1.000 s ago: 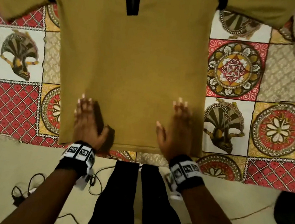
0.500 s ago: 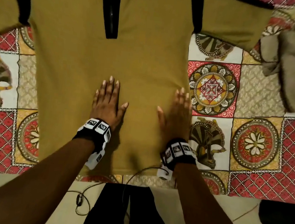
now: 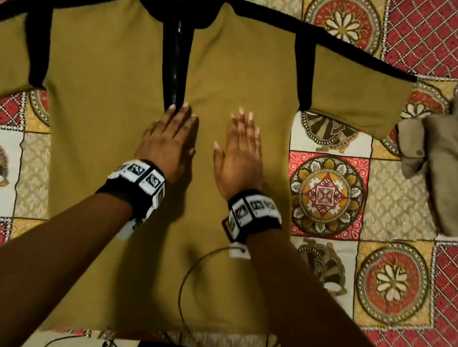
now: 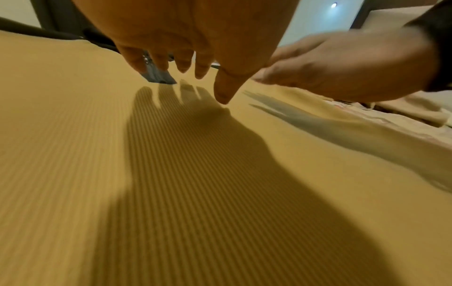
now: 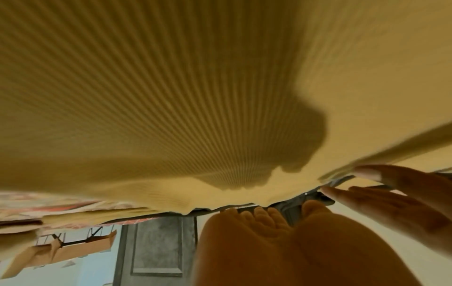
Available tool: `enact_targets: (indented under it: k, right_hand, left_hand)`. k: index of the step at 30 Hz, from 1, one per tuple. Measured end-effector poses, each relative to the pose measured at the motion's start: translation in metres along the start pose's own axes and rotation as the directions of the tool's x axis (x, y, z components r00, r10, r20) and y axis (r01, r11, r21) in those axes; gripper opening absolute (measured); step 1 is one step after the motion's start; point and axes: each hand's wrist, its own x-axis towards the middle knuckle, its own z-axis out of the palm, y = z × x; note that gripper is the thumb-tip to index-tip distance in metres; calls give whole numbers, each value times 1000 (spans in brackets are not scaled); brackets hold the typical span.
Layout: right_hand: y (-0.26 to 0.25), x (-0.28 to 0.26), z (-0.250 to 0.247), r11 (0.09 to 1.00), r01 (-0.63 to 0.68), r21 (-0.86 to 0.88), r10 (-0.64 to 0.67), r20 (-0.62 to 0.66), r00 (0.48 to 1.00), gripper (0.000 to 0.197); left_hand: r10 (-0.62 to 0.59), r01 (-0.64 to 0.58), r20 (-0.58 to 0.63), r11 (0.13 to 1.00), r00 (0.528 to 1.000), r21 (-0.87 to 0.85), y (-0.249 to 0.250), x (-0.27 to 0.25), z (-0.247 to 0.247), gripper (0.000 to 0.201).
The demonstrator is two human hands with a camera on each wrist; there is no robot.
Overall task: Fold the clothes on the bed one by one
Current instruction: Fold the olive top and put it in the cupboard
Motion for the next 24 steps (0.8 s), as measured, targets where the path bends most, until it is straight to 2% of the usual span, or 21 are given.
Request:
enact_targets:
  k: [2,5,9,12,15,18,21,24]
  right_hand:
    - [14,29,7,998,37,-44,-35,67,997,66]
    - [59,36,7,987,97,-128,-91,54,994,76]
    - [97,29,-10,965,-103,-241,106,-2,994,93]
    - [86,40,-21,965,-149,-218,145,-34,989,94]
    - [60,75,-28,985,20,-170,-24,-26,999,89]
    - [33,127,-28,956,190,-221,-173,94,980,88]
    - [31,162,-24,926,292,-241,-230,253,940,94]
    - [63,169,-32,934,282,-220,-226,249,942,103]
  left_hand:
    - [-16,14,71,999,997,39,-7,22,-3,81]
    - [-22,17,146,999,989,32,-14,36,-2,92]
    - [-25,29,116,999,993,-28,-14,33,2,100]
    - [-60,57,118,998,991,26,-6,36,2,107]
    - [-94,82,140,992,986,93,0,48,-11,126]
    - [-52,21,188,986,981,165,11,73,-25,145]
    - [-59,-8,273,971,960,238,14,100,-29,164]
    - [-54,-13,276,972,960,234,8,108,-28,175]
